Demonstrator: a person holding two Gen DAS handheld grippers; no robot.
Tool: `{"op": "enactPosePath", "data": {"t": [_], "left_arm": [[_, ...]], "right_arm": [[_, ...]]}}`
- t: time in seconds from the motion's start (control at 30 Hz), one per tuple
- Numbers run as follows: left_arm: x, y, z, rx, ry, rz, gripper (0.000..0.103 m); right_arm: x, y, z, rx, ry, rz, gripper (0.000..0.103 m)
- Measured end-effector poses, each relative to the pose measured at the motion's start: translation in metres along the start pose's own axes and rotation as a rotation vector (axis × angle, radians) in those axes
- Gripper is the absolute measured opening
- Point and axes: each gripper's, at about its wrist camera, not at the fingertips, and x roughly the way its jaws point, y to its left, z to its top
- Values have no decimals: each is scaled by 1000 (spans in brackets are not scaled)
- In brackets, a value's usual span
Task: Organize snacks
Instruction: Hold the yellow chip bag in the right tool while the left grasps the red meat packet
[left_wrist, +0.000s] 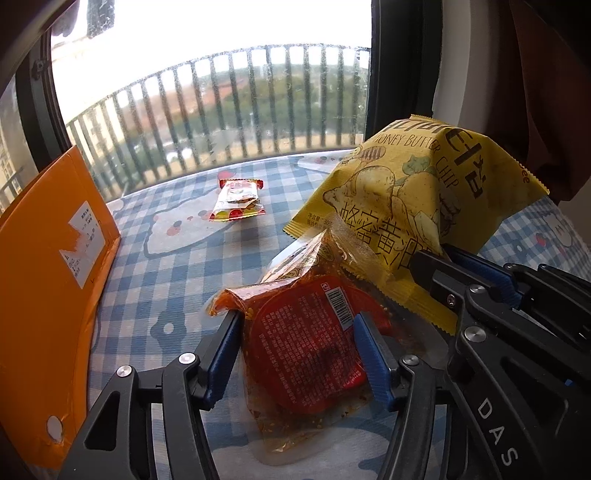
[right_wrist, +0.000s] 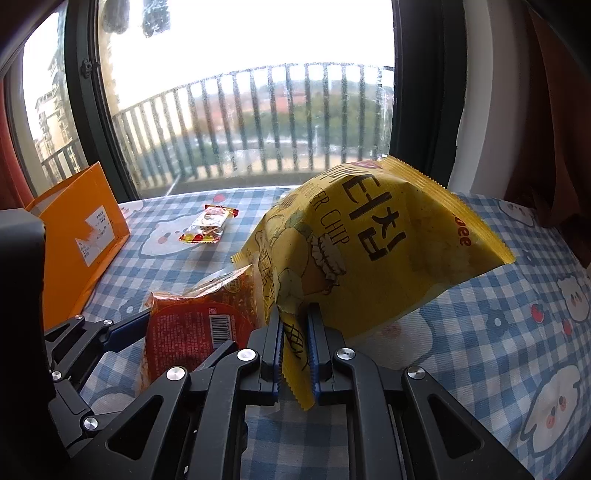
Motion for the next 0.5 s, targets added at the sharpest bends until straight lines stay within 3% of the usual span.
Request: {"op": "enactPosePath", "data": {"t": [0.5], "left_arm": [[-26,4,-21,-10,-38,20,35]], "right_arm": [[-23,6,-20,33,14,53,12]]}}
